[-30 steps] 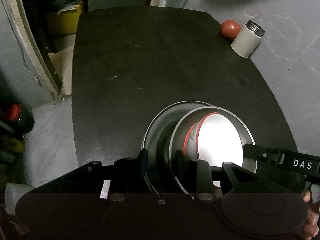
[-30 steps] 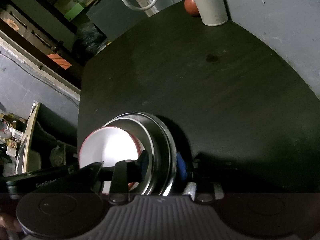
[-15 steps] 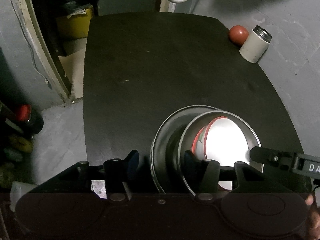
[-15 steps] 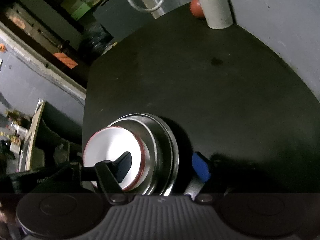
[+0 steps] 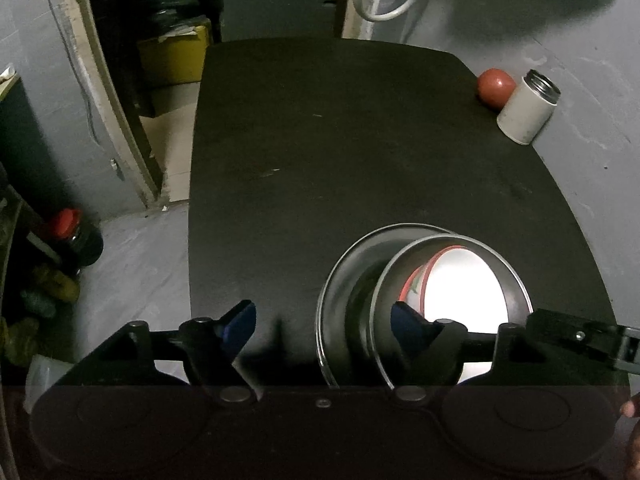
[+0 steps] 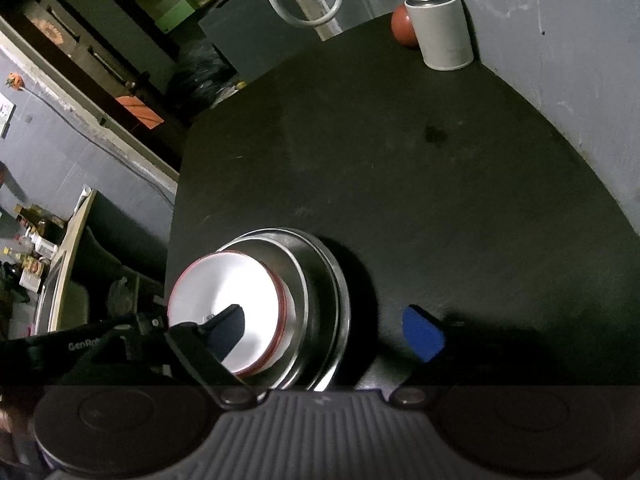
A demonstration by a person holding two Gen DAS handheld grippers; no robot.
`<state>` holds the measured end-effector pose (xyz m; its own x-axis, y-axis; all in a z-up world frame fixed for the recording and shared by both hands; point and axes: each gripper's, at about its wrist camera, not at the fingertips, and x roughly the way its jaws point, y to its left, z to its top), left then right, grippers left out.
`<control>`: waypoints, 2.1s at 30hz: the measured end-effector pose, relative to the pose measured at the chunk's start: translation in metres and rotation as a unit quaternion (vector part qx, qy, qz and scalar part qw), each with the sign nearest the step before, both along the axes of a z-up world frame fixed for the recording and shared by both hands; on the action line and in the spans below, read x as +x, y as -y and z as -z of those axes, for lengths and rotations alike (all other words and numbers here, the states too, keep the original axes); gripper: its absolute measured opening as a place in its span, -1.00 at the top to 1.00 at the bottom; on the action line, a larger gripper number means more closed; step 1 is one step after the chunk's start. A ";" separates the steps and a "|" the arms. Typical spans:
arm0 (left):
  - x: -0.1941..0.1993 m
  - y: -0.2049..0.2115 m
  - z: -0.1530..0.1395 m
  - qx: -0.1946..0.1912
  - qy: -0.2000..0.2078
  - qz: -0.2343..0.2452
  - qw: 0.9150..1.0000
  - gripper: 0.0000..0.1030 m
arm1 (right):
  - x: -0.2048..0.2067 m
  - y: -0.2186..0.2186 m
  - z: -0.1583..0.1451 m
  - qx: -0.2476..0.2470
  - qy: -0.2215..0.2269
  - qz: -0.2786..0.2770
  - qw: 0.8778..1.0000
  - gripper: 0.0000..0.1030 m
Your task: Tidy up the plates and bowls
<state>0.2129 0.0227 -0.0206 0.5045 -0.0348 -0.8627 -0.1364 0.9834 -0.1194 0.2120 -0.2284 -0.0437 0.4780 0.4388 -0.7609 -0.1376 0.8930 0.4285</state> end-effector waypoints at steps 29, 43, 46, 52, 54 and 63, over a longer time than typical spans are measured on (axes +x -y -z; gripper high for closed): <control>-0.046 0.021 -0.011 0.023 0.123 -0.056 0.991 -0.98 | -0.030 0.039 -0.015 -0.018 0.057 -0.017 0.998 -1.00; -0.049 0.040 -0.016 0.061 0.129 -0.008 0.990 -0.98 | -0.029 0.033 0.000 -0.014 0.089 -0.012 0.996 -1.00; -0.047 0.040 -0.017 0.065 0.127 0.005 0.990 -0.98 | -0.027 0.032 -0.001 -0.013 0.092 -0.003 0.996 -1.00; -0.046 0.036 -0.014 0.054 0.127 0.024 0.990 -0.98 | -0.028 0.022 -0.003 -0.029 0.094 -0.001 0.995 -1.00; -0.048 0.032 -0.013 0.049 0.134 0.024 0.989 -0.98 | -0.031 0.019 -0.008 -0.040 0.102 0.003 0.994 -1.00; -0.063 0.000 -0.014 0.000 0.166 0.008 0.986 -0.98 | -0.056 -0.005 -0.035 -0.094 0.134 0.024 0.986 -1.00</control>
<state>0.1497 0.0224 -0.0064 0.7582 -0.0460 -0.6504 -0.0734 0.9851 -0.1553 0.1557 -0.2232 -0.0089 0.6896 0.2747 -0.6700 -0.1795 0.9612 0.2094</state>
